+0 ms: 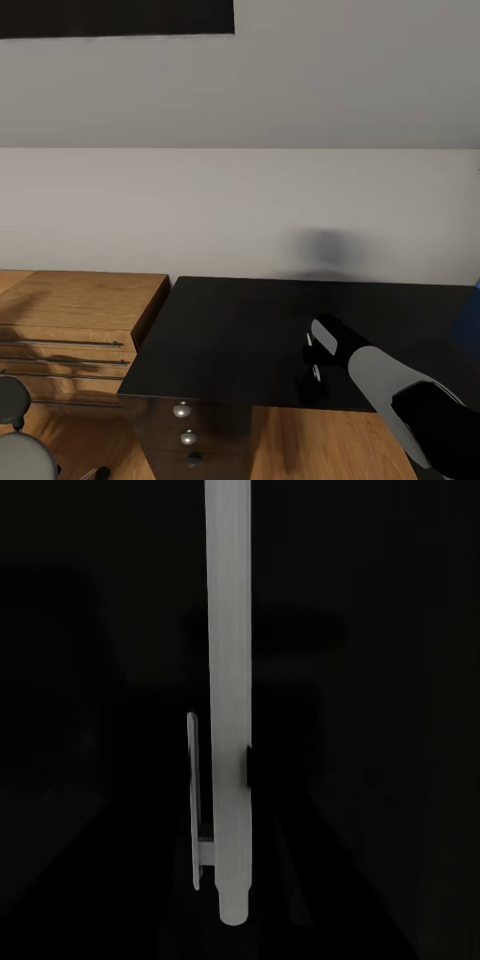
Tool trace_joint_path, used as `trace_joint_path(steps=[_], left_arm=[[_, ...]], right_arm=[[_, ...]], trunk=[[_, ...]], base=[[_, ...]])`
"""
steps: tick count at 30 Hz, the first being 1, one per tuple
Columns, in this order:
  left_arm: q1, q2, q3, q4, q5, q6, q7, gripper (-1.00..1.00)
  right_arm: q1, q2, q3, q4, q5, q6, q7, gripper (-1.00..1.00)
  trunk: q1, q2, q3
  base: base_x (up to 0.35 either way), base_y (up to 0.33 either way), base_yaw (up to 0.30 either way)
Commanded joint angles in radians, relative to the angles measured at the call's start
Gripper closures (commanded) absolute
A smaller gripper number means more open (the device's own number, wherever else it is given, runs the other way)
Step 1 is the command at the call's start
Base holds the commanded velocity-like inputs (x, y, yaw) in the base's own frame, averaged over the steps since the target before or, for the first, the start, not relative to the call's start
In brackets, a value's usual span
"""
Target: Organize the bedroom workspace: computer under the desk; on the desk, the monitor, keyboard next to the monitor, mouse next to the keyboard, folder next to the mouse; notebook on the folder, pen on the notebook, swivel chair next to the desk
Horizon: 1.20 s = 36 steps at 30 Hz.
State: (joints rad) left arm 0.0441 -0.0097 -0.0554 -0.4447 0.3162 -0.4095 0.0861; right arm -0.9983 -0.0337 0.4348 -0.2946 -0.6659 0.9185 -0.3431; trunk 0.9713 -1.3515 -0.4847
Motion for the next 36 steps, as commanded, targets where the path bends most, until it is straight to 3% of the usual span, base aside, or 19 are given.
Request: trace_joint_path(steps=[1,5,20,36], left_arm=[[0.000,0.001,-0.006,-0.002,0.001,-0.002,0.009,-1.00],[0.000,0.001,-0.006,-0.002,0.001,-0.002,0.009,-1.00],[0.000,0.001,-0.006,-0.002,0.001,-0.002,0.008,-1.00],[0.000,0.003,-0.004,0.004,0.003,0.000,0.009,-1.00]], right_arm=[[0.000,-0.001,0.007,-0.002,-0.009,0.003,-0.006,1.00],[0.000,-0.001,0.007,-0.003,-0.009,0.003,-0.006,1.00],[0.000,0.001,0.004,-0.013,-0.006,0.000,-0.015,1.00],[0.001,-0.026,-0.034,-0.104,-0.010,0.008,-0.016,1.00]], trunk=[[0.000,-0.001,-0.001],[0.000,-0.001,-0.001],[-0.057,0.104,0.046],[-0.119,0.216,0.096]], base=[[0.000,0.000,0.000],[0.000,0.000,0.000],[0.000,0.000,0.000],[0.000,0.000,0.000]])
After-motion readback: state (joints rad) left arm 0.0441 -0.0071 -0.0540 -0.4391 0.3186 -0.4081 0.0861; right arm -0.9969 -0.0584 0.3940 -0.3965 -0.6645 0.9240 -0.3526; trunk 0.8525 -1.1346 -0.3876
